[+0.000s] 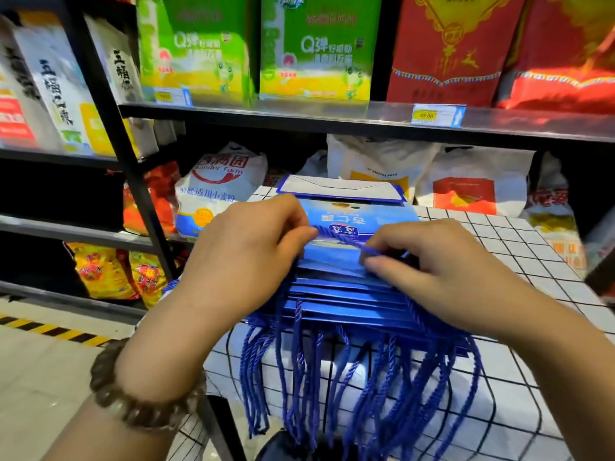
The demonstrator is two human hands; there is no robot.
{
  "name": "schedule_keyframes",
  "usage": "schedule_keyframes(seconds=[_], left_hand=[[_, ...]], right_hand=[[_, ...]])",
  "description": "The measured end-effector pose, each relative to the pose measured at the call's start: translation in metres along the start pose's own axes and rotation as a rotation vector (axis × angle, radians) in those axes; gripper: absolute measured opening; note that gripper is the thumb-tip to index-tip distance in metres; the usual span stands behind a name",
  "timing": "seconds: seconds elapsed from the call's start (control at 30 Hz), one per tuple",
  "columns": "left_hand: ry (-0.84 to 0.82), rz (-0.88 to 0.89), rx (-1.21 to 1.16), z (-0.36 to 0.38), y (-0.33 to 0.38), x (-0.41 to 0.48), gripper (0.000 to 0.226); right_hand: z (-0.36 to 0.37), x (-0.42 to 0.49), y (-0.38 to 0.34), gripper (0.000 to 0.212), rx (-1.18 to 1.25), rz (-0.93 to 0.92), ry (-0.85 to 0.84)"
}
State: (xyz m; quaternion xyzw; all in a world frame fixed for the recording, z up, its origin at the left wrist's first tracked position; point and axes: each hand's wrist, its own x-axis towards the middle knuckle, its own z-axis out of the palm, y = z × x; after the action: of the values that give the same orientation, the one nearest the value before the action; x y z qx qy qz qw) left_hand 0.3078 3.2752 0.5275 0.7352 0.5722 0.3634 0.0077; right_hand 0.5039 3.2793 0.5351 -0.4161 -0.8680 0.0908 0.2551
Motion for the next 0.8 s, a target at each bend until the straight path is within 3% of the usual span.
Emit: schedule_keyframes(seconds=[0.13, 0.2, 0.3, 0.37, 0.47, 0.67, 0.8], left_hand=[[0.004, -0.061, -0.034, 0.002, -0.001, 0.006, 0.016], [0.066, -0.026, -0.009, 0.002, 0.002, 0.004, 0.01], [0.15, 0.278, 0.083, 0.0, 0.018, -0.004, 0.01], [-0.041, 0.369, 0.154, 0.003, 0.036, -0.009, 0.02], [-0.277, 0.317, 0.329, 0.021, 0.044, -0.006, 0.036], [-0.385, 0.336, 0.312, 0.015, 0.031, -0.002, 0.048], [-0.412, 0.349, 0.291, 0.001, 0.032, -0.001, 0.041]], right_hand=[[-0.009, 0.014, 0.015, 0.021, 0.521, 0.266, 0.118], [-0.007, 0.021, 0.025, 0.022, 0.67, 0.409, 0.121], [0.0, 0.029, 0.034, 0.022, 0.663, 0.493, 0.102], [0.002, 0.032, 0.033, 0.021, 0.687, 0.517, 0.093], [0.002, 0.034, 0.03, 0.021, 0.714, 0.518, 0.109], [-0.019, 0.03, 0.043, 0.006, 0.598, 0.497, 0.205], [-0.026, 0.028, 0.053, 0.011, 0.595, 0.455, 0.202]])
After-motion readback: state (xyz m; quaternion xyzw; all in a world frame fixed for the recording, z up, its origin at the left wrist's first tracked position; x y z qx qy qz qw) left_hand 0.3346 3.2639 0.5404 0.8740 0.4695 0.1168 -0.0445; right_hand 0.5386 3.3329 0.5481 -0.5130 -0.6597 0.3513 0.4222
